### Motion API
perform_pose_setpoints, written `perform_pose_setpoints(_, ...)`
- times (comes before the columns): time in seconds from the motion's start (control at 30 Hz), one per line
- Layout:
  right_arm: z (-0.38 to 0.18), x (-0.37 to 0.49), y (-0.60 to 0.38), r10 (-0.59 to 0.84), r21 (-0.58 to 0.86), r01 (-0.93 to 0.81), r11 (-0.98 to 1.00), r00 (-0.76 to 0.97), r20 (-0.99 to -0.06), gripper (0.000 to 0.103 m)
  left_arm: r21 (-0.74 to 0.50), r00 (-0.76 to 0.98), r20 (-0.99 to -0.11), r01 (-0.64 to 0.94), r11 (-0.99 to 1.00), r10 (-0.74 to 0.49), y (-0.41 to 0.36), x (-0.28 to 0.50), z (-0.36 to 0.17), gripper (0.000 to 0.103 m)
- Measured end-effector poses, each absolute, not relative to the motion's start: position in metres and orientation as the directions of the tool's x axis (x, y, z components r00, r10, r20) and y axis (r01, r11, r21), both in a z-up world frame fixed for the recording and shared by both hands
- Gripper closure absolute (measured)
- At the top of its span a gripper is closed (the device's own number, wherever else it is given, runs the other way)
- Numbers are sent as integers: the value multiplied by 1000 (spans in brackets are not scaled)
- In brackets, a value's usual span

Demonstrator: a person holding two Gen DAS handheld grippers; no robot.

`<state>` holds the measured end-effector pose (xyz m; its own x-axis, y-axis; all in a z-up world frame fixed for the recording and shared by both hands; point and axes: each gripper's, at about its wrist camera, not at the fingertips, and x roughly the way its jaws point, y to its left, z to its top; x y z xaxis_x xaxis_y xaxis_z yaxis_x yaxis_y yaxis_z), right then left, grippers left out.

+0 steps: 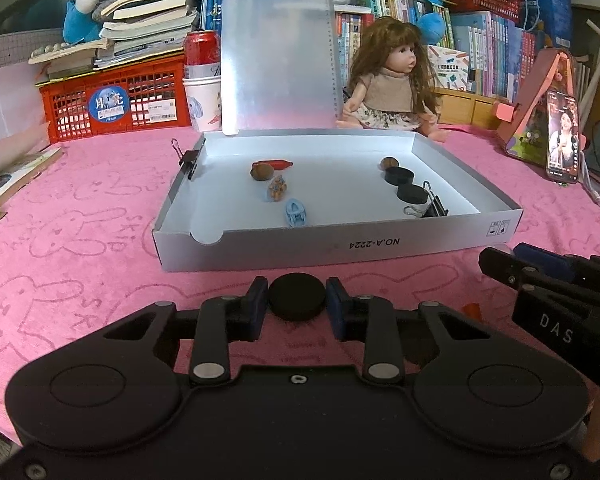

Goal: Organize rigid objects
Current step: 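Grasp the clear plastic dome with the right tool while the left grasps the black lid, then carry the dome over the box with the right tool while the left carries the lid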

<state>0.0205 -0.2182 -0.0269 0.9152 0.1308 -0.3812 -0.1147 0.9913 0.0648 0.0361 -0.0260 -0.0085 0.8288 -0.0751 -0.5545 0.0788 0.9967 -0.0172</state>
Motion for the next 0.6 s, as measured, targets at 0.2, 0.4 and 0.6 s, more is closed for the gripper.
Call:
perform_pose_setpoints(0.2,-26,20,-218,124,59,-110,992,916,-381,65,-15,835,-545,75,997,-71,-26,33,-3,73)
perform_pose_setpoints(0.4,-21,21,-217,127,54,-115,992,920,-371,65,-17,840,-539,69,997,-68,-25,33,2,73)
perform_pose_setpoints(0.6,-16,23,-216,133,52,-122,991,921,-365,65,-15,846,-528,74,997,-71,-25,34,8,73)
